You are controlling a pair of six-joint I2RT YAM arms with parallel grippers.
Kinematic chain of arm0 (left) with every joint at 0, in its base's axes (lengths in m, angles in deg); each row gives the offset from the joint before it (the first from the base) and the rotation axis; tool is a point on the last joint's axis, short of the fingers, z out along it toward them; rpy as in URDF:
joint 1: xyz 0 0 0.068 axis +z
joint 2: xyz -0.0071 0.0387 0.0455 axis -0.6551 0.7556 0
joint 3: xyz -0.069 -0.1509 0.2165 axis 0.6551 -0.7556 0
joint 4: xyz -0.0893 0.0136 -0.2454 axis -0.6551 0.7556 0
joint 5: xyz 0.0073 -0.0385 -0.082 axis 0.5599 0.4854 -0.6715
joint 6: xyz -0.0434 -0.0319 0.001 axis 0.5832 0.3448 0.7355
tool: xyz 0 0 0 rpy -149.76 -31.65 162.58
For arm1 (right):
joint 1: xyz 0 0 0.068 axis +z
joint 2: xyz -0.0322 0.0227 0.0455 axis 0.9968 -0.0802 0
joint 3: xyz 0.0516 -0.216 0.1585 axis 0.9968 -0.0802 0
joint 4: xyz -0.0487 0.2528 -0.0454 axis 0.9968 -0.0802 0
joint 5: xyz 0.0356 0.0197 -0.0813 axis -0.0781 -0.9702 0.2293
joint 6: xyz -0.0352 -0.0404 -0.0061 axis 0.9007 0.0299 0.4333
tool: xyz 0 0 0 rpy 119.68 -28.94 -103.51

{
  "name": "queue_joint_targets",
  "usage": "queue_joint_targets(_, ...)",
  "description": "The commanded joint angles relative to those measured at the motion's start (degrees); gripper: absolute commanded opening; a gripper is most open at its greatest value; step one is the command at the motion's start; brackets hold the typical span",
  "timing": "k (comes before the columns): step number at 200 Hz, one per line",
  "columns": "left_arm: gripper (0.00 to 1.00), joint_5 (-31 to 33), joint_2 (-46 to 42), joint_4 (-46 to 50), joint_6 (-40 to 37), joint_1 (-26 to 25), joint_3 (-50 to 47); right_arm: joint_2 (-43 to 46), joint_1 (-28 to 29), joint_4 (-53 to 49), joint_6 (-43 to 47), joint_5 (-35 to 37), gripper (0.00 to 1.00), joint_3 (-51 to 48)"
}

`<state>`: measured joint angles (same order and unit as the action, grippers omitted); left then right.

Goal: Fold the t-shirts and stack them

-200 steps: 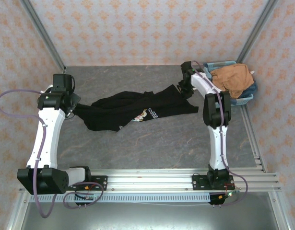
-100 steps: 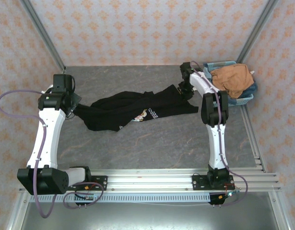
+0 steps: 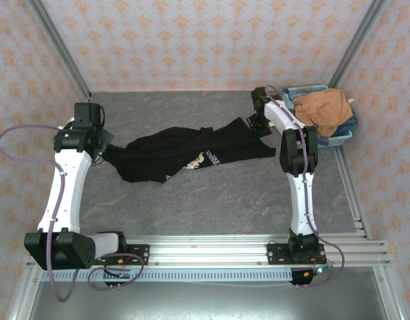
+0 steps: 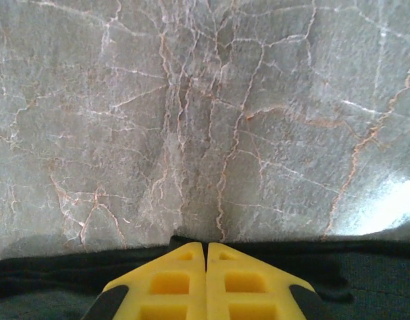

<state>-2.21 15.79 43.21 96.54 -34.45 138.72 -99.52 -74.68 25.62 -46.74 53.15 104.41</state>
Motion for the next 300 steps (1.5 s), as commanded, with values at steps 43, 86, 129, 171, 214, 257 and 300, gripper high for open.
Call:
queue_joint_targets(43, 0.0, -1.6, 2.3, -2.4, 0.0, 0.1, 0.5, 10.6, 0.6, 0.6, 2.0, 4.4, 0.0, -0.1)
queue_joint_targets(86, 0.0, -3.3, 4.1, -2.9, 0.0, 0.1, 4.5, 17.9, 0.7, 3.2, 6.1, 6.0, 0.0, 1.7)
queue_joint_targets(129, 0.0, -3.4, 3.2, -1.2, 1.6, 0.1, 10.4, 30.5, 0.8, 9.5, 11.6, 7.6, 0.0, -5.4)
queue_joint_targets(171, 0.0, -1.1, -6.3, 0.2, 5.8, -0.5, 10.4, 48.5, 1.3, 16.6, 15.0, 7.3, 0.0, -22.5)
queue_joint_targets(214, 0.0, 5.9, -17.5, -1.8, 5.8, -0.8, 15.8, 66.9, 1.7, 20.7, 18.4, 9.6, 0.0, -31.0)
queue_joint_targets(257, 0.0, 3.8, -7.6, -2.6, 6.5, -0.8, 26.8, 62.1, 1.5, 21.7, 18.0, 5.1, 0.0, -24.1)
queue_joint_targets(300, 0.0, -5.3, 16.2, -8.3, 5.5, -0.5, 37.6, 39.0, 0.6, 30.5, 13.4, -4.5, 0.0, -11.3)
